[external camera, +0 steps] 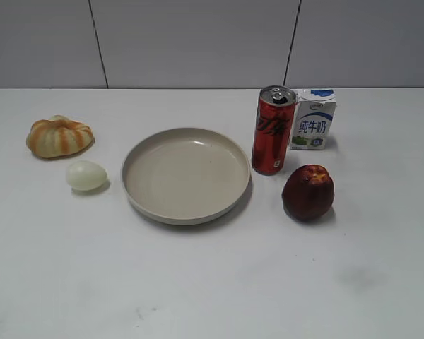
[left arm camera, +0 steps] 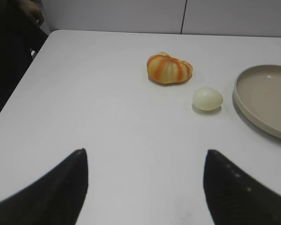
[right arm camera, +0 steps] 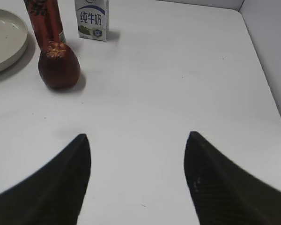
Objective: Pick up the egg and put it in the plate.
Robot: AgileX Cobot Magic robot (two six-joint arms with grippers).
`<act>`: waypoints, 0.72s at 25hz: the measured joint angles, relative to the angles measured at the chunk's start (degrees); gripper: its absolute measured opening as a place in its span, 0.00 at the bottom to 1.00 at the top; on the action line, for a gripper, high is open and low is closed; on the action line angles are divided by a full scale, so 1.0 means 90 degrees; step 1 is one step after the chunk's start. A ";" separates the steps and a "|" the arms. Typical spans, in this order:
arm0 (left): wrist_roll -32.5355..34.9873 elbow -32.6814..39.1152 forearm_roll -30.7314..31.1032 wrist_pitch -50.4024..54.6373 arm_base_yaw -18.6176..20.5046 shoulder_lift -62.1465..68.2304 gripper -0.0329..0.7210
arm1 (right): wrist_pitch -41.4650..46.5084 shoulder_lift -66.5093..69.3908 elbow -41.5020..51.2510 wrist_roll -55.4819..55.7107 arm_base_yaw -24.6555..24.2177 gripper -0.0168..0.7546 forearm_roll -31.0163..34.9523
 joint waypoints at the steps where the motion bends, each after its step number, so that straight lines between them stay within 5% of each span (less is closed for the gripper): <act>1: 0.0000 0.0000 0.0000 0.0000 0.0000 0.0000 0.79 | 0.0000 0.0000 0.0000 0.0000 0.0000 0.64 0.0000; 12: 0.0028 -0.0026 0.0000 -0.0062 0.0000 0.0000 0.79 | 0.0000 0.0000 0.0000 -0.0007 0.0000 0.64 0.0000; 18: 0.0901 -0.0147 -0.0457 -0.1415 -0.0137 0.1073 0.79 | 0.0000 0.0000 0.0000 0.0002 0.0000 0.64 0.0000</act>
